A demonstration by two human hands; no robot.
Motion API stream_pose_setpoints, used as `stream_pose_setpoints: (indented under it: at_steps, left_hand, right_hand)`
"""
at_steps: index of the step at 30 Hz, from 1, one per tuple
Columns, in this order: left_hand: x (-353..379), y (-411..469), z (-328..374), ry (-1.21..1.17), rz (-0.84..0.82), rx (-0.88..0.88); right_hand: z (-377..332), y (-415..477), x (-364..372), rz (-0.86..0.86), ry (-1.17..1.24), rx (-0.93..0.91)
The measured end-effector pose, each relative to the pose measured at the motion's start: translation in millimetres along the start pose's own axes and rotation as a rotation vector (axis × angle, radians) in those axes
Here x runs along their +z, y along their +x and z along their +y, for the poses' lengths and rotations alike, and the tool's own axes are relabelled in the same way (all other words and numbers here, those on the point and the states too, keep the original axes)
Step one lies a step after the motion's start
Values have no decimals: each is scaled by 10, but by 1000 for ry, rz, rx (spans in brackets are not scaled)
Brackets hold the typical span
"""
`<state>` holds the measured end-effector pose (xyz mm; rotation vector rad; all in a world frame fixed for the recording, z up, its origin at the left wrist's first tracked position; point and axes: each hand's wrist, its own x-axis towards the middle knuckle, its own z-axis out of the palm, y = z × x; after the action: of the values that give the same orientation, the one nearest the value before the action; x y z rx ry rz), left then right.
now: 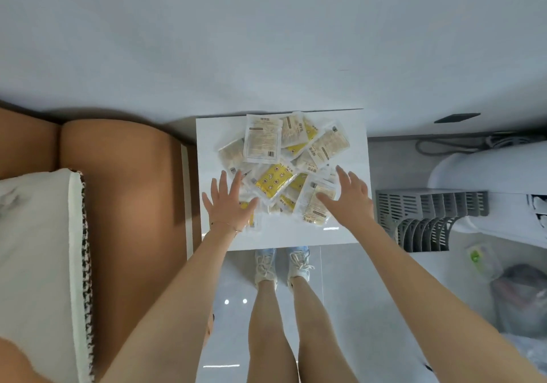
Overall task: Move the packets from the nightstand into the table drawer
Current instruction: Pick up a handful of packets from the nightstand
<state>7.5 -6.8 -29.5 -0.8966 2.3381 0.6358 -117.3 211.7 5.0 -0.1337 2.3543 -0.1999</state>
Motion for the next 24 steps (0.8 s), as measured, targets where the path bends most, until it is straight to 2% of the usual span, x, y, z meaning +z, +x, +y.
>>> stream_pose_setpoints:
  at_steps: [5, 11, 16, 21, 24]
  left_hand:
    - [28, 435, 0, -73, 82, 4]
    - [-1, 930, 118, -199, 226, -12]
    - [-30, 1128, 295, -262, 310, -122]
    - [15, 1121, 352, -238, 353, -102]
    - [26, 1101, 314, -247, 372, -104]
  right_hand:
    - [-122, 470, 50, 103, 339, 62]
    - [-258, 906, 62, 190, 790, 221]
    - [-364, 1108, 99, 246, 849, 292]
    - [-476, 1234, 81, 268, 828, 318]
    - [-542, 1247, 104, 248, 727, 317]
